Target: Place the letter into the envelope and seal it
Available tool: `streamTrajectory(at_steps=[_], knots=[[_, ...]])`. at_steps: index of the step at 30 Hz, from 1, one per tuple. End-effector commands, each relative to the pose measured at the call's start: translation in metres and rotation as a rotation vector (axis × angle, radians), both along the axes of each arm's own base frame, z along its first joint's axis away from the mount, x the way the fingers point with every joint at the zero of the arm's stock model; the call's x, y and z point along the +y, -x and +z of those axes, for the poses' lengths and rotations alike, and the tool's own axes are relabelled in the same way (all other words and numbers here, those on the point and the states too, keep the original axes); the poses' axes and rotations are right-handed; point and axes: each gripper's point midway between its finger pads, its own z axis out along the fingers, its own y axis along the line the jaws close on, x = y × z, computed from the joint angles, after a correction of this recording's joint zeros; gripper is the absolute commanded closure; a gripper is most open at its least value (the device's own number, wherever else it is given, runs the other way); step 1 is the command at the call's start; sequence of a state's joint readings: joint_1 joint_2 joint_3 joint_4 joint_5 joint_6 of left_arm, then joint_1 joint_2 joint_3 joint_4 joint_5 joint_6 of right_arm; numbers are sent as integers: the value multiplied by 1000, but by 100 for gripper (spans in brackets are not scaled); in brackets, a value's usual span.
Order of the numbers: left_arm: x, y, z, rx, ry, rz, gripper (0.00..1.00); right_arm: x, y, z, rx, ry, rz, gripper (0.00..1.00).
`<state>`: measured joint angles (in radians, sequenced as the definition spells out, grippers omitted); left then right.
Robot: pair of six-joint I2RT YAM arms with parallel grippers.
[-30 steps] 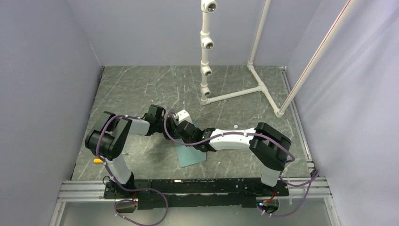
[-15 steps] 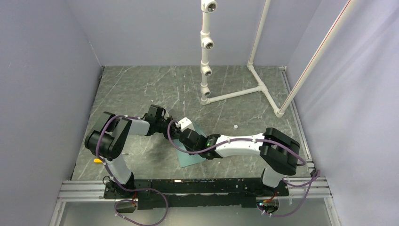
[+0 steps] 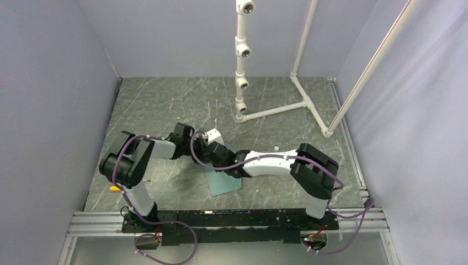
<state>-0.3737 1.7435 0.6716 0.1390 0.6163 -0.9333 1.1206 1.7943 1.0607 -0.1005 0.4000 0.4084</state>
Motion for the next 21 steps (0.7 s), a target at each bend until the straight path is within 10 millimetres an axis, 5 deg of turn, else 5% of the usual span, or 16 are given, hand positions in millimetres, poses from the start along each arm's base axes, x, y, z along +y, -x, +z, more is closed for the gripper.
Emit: streamTrajectory(at_steps=[1,12,16,21], knots=[[48,45,-67,171,-299,34,98,-28,-1,-21,26,126,-29,100],[45,42,-71,174,-294,27,98,-36,74,-23,124,116,151,100],[44,42,-72,177,-290,30,98,-35,73,-26,124,120,142,100],[45,41,-69,174,-294,30,97,-34,47,-35,97,156,70,100]])
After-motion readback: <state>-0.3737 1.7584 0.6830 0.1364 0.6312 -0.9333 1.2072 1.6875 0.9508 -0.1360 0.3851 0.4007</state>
